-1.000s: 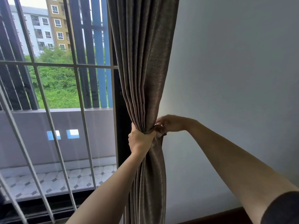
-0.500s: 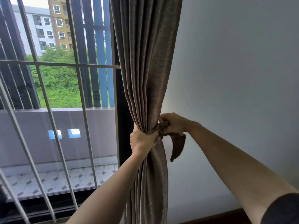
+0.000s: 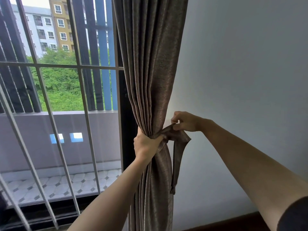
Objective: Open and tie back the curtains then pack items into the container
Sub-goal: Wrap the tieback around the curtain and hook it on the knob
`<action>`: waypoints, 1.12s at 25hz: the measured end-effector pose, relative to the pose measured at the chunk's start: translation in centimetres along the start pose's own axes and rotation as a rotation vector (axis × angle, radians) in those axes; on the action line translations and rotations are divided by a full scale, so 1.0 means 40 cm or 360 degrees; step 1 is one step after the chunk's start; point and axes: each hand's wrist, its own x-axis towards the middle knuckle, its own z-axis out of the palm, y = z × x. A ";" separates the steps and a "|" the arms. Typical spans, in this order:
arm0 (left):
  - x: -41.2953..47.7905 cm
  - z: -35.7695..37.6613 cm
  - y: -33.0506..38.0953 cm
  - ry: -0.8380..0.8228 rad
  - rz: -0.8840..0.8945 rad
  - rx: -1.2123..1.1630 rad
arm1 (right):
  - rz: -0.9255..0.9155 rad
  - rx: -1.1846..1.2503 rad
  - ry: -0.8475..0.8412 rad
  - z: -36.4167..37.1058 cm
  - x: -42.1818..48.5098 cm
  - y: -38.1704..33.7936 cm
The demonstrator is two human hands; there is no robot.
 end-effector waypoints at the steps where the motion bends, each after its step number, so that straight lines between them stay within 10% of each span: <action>1: 0.001 0.001 -0.002 -0.0004 0.0006 -0.0006 | -0.0008 -0.0132 0.0009 -0.005 0.000 0.004; 8: -0.009 -0.015 -0.003 -0.0171 0.0066 -0.0176 | 0.0132 0.0272 0.0632 0.079 0.020 -0.044; 20: 0.009 -0.081 -0.070 -0.0809 -0.0208 -0.1178 | 0.0033 0.1261 -0.0078 0.175 -0.040 -0.068; 28: 0.088 -0.126 -0.011 -0.1235 -0.0083 -0.0109 | -0.0030 0.1062 0.0105 0.210 -0.010 -0.093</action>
